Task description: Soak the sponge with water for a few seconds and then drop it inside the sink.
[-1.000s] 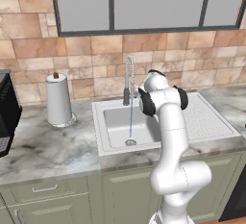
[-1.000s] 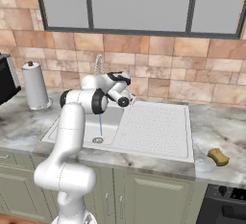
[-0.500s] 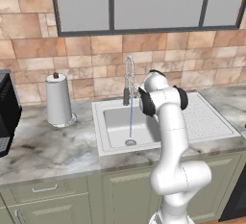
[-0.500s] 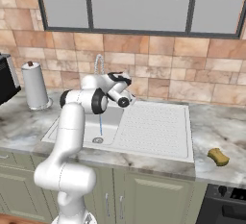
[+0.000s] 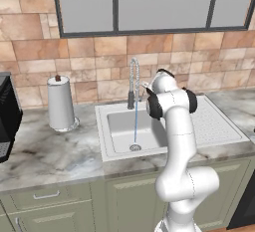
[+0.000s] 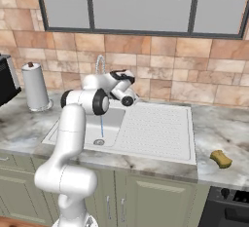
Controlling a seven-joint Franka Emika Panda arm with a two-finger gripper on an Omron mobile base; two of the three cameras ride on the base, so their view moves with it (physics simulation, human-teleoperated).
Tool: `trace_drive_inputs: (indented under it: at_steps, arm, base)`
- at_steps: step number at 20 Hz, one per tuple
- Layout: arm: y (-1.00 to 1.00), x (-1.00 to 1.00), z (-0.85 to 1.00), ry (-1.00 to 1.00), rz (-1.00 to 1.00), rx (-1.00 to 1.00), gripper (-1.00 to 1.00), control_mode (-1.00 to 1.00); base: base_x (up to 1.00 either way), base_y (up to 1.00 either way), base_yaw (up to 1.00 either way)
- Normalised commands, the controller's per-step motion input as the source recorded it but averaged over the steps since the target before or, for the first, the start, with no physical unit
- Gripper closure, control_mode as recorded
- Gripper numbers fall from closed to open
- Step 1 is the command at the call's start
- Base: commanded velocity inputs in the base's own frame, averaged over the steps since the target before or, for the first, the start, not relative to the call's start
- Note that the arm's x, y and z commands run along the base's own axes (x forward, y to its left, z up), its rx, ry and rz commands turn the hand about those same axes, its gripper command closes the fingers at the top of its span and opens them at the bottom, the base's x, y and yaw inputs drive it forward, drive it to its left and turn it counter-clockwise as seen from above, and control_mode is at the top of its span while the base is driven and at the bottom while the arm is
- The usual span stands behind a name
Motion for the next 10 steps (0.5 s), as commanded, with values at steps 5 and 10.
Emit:
trace_drive_inputs:
  at_steps: [5,10]
  arm:
    - [-0.37,-0.02,0.15,0.10,-0.01,0.06,-1.00,-1.00]
    - [-0.51,-0.23,0.17,0.15,-0.02,0.07,-1.00,-1.00]
  base:
    - [0.00,0.00,0.00]
    - [0.00,0.00,0.00]
